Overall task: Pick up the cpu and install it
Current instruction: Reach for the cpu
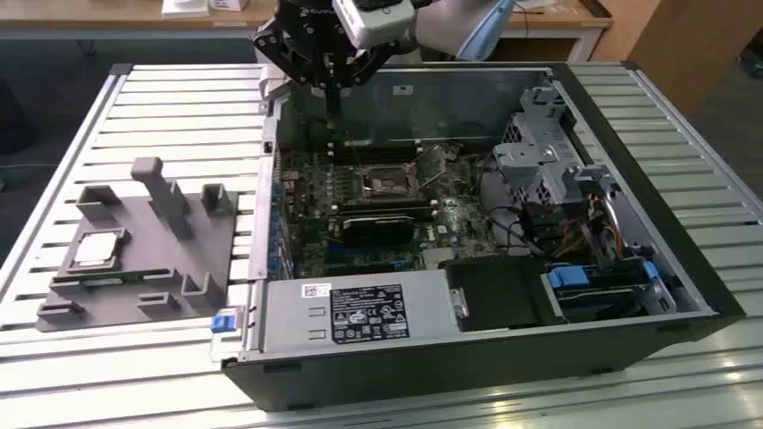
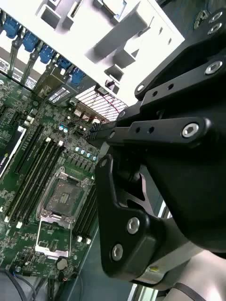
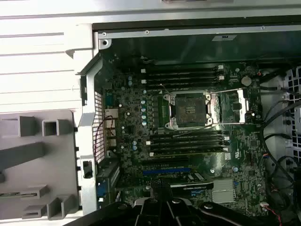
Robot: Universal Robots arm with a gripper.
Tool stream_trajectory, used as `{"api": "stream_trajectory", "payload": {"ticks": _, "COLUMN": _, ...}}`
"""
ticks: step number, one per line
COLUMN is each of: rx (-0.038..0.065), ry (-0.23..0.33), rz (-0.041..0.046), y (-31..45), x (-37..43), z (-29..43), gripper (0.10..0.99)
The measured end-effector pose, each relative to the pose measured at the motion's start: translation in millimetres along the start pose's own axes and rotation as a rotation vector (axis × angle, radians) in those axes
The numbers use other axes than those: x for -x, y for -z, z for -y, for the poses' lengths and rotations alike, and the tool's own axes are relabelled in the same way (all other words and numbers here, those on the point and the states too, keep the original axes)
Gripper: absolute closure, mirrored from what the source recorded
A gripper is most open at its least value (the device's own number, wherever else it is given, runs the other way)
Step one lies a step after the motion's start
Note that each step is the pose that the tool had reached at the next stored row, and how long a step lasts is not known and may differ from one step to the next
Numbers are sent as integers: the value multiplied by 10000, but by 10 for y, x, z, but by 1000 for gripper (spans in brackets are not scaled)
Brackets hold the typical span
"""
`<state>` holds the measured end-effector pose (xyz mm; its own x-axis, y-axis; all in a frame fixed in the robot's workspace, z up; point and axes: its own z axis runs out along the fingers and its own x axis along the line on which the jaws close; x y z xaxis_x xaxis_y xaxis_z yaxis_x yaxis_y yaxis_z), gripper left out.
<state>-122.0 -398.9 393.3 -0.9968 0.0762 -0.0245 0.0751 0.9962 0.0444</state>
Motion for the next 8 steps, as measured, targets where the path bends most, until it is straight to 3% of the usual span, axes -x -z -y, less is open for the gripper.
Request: {"api": "stream_trajectory", "payload": {"ticks": 8, "rx": -1, "ry": -2, "rz": 0, "y": 1, "x": -9, "z": 0, "gripper": 973}}
